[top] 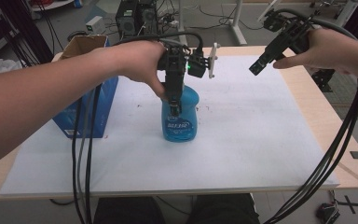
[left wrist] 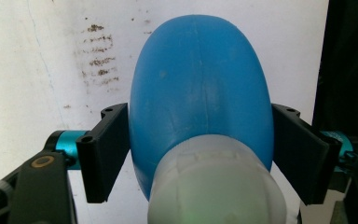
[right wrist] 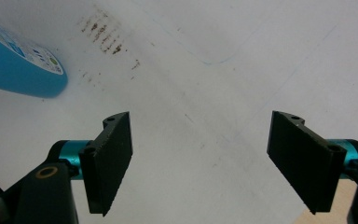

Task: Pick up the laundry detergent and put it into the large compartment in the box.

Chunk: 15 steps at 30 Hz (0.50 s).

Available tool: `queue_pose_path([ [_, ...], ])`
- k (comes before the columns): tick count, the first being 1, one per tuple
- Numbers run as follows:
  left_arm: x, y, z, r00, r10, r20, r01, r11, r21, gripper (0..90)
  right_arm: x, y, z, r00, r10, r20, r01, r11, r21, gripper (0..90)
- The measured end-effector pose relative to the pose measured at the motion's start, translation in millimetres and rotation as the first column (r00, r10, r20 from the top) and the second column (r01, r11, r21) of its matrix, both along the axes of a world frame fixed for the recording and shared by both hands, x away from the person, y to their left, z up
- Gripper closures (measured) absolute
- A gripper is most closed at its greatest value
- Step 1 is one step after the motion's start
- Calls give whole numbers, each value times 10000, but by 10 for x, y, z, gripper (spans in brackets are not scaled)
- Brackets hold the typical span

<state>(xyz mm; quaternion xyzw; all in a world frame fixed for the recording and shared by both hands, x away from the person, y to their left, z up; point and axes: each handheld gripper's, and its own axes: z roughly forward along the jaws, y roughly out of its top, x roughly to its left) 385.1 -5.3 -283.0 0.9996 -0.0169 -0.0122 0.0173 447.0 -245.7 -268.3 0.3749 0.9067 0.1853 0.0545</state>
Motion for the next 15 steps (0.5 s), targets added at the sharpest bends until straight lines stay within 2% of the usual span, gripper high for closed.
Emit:
queue_pose_path([
  [15,9,-8,-10,9999,37,-154,-36,10000,86,282,-3,-9,-5,10000,-33,-35,33,10000,-21,216],
])
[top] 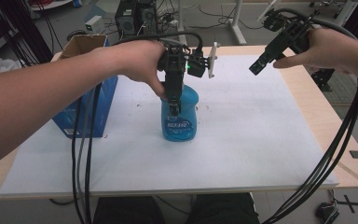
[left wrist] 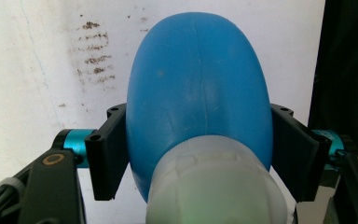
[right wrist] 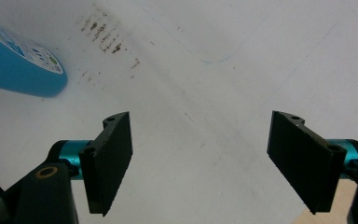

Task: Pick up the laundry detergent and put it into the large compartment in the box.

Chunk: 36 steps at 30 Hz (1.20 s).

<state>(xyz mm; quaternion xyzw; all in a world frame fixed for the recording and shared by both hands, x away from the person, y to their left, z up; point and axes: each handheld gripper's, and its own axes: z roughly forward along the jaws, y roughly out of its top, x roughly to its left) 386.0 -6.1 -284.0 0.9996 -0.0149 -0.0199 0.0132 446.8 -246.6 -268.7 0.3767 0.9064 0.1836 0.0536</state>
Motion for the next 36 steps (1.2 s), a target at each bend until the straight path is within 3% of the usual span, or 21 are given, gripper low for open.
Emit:
queue_pose_path([
  [21,0,-17,-5,9999,100,77,-101,9999,103,367,0,-21,-17,10000,-22,-13,22,10000,24,216],
  [36,9,-11,-4,9999,146,45,-147,9999,42,373,4,-17,-31,10000,-21,-38,21,10000,32,216],
])
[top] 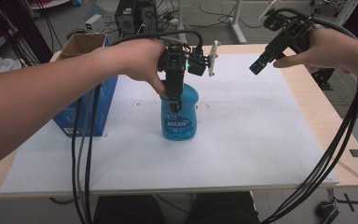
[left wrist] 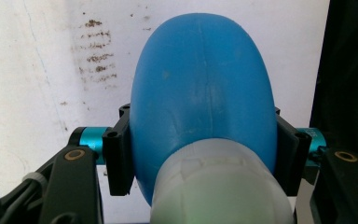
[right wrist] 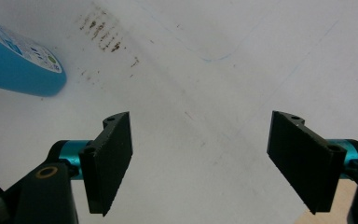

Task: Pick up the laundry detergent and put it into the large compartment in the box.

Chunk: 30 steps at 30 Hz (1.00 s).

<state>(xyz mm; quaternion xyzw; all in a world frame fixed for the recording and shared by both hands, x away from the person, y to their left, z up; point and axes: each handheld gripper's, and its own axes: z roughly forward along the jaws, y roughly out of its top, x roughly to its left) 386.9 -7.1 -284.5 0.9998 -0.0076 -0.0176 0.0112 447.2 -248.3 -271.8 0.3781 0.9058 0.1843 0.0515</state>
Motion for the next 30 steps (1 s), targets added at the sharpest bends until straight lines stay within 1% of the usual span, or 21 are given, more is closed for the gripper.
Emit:
queue_pose_path([
  [6,-5,4,3,10000,57,27,-57,10000,-31,376,2,2,-4,10000,-5,10,5,10000,15,216],
  [12,-22,6,7,10000,-30,87,30,10000,-21,378,4,8,-21,10000,22,-19,-22,10000,23,216],
  [15,-29,12,41,10000,-22,65,22,10000,-49,378,7,9,-21,10000,25,-38,-25,10000,32,216],
  [17,-27,21,85,10000,83,49,-82,9999,-98,379,12,7,-18,10000,-1,-36,2,10000,76,216],
  [18,-25,31,110,9998,187,37,-186,9997,-179,379,16,6,-19,10000,-4,-42,4,9999,101,216],
  [21,-2,71,226,9988,484,23,-483,9986,-205,379,24,7,-23,10000,18,-68,-17,9999,100,216],
  [22,10,94,280,9975,702,3,-702,9972,-259,379,26,8,-23,10000,34,-76,-34,10000,90,216],
  [23,19,109,316,9967,812,-10,-812,9963,-274,379,29,11,-25,9999,19,-107,-18,9999,103,216],
  [26,46,182,453,9906,1369,-73,-1371,9897,-409,379,41,24,-29,9999,33,-132,-32,10000,91,216],
  [28,67,247,557,9832,1822,-70,-1823,9821,-474,380,45,45,-34,9998,53,-171,-52,10000,77,216],
  [29,71,269,590,9813,1923,-56,-1923,9801,-497,380,50,61,-34,9998,109,-191,-108,9999,14,216],
  [30,75,308,644,9761,2173,-32,-2172,9749,-496,380,52,73,-35,9997,137,-222,-137,9999,-5,216],
])
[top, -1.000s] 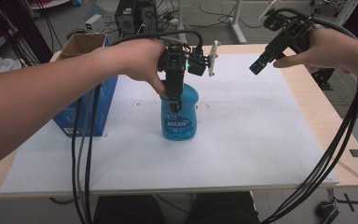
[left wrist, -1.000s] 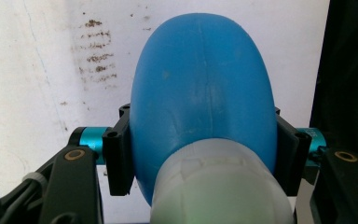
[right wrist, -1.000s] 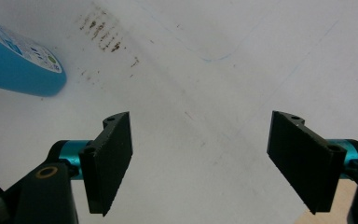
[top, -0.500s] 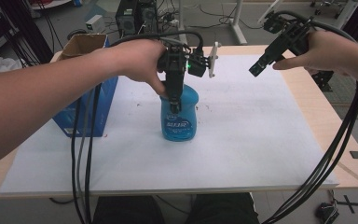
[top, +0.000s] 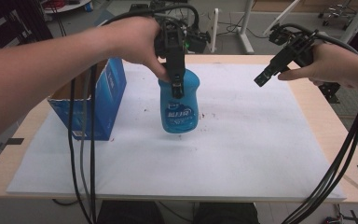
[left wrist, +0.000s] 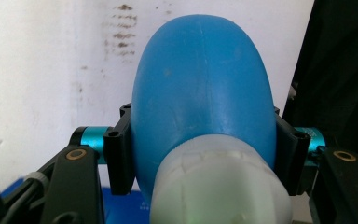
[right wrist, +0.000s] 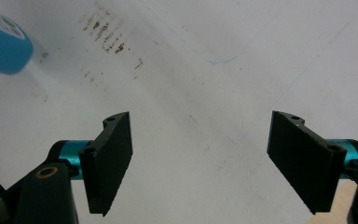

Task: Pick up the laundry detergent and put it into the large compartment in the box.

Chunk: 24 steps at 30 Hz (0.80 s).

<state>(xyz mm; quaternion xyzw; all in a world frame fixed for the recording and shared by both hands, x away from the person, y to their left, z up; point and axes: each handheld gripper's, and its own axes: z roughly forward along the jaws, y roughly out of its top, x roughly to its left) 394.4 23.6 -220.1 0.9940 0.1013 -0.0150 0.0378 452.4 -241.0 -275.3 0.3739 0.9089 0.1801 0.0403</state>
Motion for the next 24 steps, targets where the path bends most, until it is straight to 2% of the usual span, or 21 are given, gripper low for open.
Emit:
queue_pose_path([
  [6,17,222,259,9953,959,156,-956,9952,-186,380,54,67,0,9999,152,-74,-153,9999,-80,216],
  [10,1,381,411,9895,1437,180,-1427,9886,-480,380,92,85,-20,9996,254,-144,-255,9997,-57,216],
  [15,-22,585,603,9788,2023,308,-1999,9774,-690,380,126,84,-45,9994,176,-288,-177,9998,-26,216],
  [19,-32,746,743,9642,2620,414,-2582,9627,-807,380,157,84,-60,9992,157,-357,-157,9999,19,216],
  [20,-37,798,786,9574,2860,390,-2819,9555,-863,380,163,84,-68,9991,202,-365,-202,9998,-7,216],
  [22,-28,888,861,9493,3126,330,-3084,9466,-940,380,183,87,-87,9987,281,-435,-283,9996,-33,216],
  [24,-22,980,931,9382,3453,230,-3413,9342,-1039,380,199,101,-96,9984,275,-484,-278,9996,-60,216],
])
